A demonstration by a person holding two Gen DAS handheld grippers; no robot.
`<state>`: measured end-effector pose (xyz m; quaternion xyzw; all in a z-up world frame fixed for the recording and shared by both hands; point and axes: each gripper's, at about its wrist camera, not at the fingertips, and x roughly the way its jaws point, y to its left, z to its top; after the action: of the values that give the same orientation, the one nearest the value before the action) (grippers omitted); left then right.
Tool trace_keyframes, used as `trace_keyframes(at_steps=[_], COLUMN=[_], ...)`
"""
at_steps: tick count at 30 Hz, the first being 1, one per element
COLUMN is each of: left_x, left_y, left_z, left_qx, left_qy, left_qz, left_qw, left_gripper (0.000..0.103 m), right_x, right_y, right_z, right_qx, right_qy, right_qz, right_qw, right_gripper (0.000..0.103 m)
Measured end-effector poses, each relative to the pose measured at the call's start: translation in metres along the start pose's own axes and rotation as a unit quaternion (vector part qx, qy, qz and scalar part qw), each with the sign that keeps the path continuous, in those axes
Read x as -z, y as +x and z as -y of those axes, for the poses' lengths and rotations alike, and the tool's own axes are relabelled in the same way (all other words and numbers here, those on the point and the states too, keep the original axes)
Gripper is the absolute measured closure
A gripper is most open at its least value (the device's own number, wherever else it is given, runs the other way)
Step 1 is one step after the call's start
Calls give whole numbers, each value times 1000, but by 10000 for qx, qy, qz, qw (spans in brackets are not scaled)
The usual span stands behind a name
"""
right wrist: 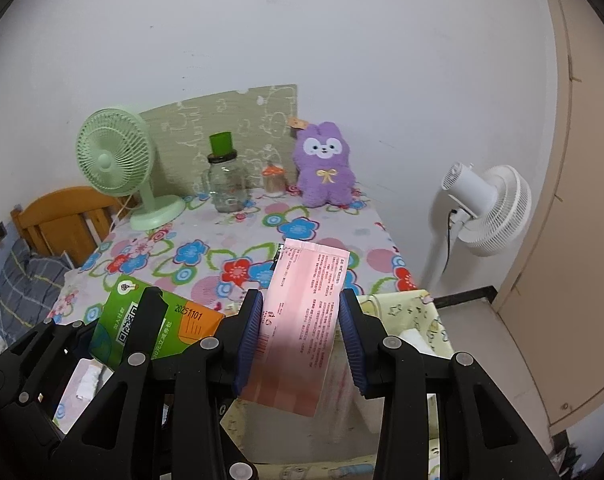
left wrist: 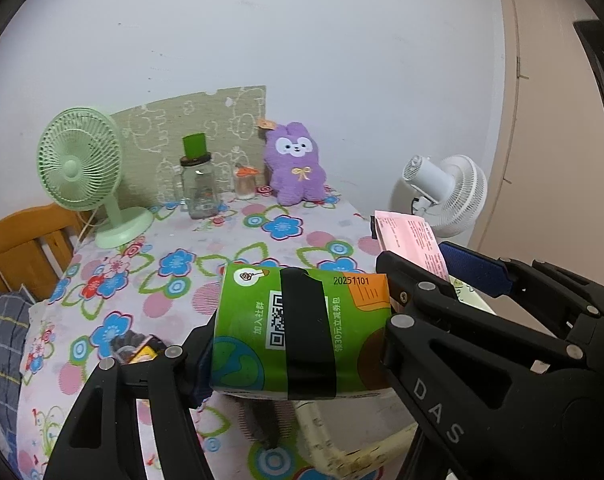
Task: Organize soft objects
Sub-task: 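Carry both held packs toward the gift box with the left and right tools, then lower the tissue pack and pink packet into the gift box and open both tools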
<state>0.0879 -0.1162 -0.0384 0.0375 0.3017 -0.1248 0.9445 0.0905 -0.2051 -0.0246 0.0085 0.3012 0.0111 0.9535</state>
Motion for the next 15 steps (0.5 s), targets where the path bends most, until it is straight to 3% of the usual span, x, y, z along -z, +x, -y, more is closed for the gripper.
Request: trace_keyframes(at_steps=[15], left_x=[5], left_y=[33], left_z=[26], left_qx=[267], left_qy=[160], left_qz=[-291], left_qw=[9991], left_gripper=[31], right_x=[11], right_y=[23], right_z=[34], right_qx=[246], right_qy=[179], right_qz=[-236], right_qw=[9993], right_gripper=[61])
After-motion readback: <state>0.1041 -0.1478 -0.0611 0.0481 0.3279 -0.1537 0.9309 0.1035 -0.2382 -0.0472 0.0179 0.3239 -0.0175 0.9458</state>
